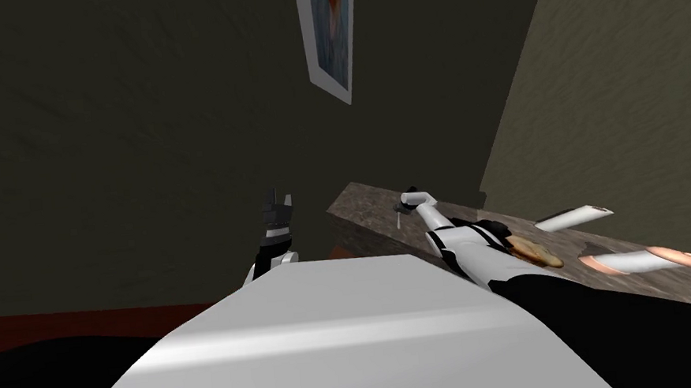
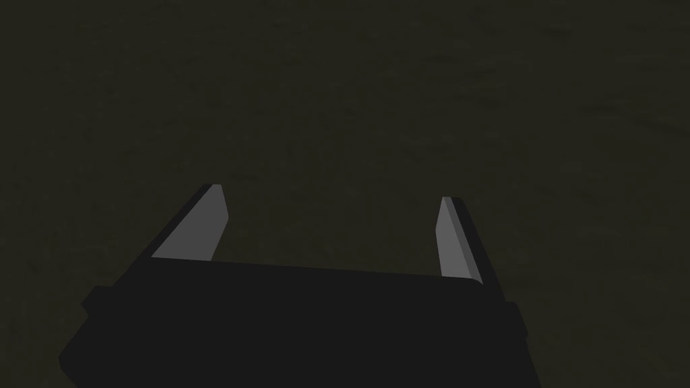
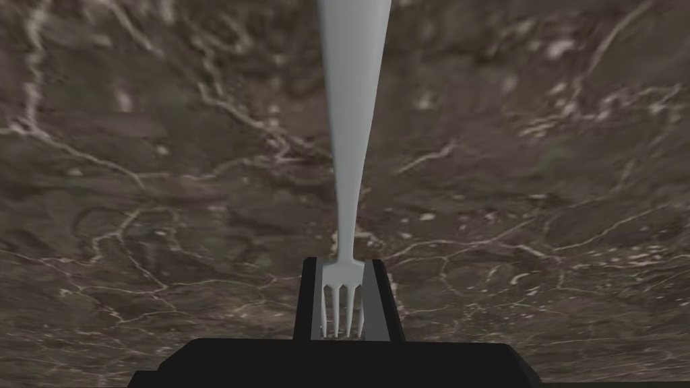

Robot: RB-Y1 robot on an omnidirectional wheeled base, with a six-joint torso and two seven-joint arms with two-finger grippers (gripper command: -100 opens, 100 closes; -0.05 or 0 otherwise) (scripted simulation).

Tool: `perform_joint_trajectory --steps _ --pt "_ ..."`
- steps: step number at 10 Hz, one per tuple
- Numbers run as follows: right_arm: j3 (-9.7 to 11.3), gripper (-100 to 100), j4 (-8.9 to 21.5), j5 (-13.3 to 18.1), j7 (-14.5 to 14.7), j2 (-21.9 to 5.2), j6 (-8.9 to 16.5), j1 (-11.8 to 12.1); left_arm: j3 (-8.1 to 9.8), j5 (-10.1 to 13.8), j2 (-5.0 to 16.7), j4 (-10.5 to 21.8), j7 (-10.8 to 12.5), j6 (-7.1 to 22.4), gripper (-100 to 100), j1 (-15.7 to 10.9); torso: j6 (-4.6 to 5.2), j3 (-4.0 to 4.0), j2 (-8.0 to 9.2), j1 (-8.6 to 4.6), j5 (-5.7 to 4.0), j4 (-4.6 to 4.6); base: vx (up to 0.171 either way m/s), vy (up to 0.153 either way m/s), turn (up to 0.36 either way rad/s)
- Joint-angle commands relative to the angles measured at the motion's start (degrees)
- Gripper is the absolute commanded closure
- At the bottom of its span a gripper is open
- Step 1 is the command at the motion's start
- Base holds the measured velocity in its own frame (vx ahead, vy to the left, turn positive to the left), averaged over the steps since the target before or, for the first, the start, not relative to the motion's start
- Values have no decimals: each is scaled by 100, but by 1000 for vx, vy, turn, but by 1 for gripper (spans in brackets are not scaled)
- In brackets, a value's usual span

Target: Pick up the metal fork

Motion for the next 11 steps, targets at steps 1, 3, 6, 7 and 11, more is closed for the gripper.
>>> perform_joint_trajectory --steps 1,3,6,7,11 --pt "77 100 -51 0 -242 -7 58 -12 0 0 0 0 0 0 0 0 0 0 0 0 0 0 -62 -78 226" --pt "207 100 -124 -2 -512 -28 137 -40 0 0 0 0 0 0 0 1 11 1 2 -3 1 0 -60 -86 118" --pt "466 100 -270 -6 -1002 -68 295 -97 0 0 0 0 0 0 0 2 18 -1 -2 1 1 -1 -57 -80 118" --pt "466 100 -270 -6 -1054 -68 295 -97 0 0 0 0 0 0 0 1 13 0 0 -1 1 -1 -59 -84 75" --pt "726 100 -416 -10 -1595 -109 453 -154 0 0 0 0 0 0 0 1 17 2 2 -3 1 0 -64 -82 109"
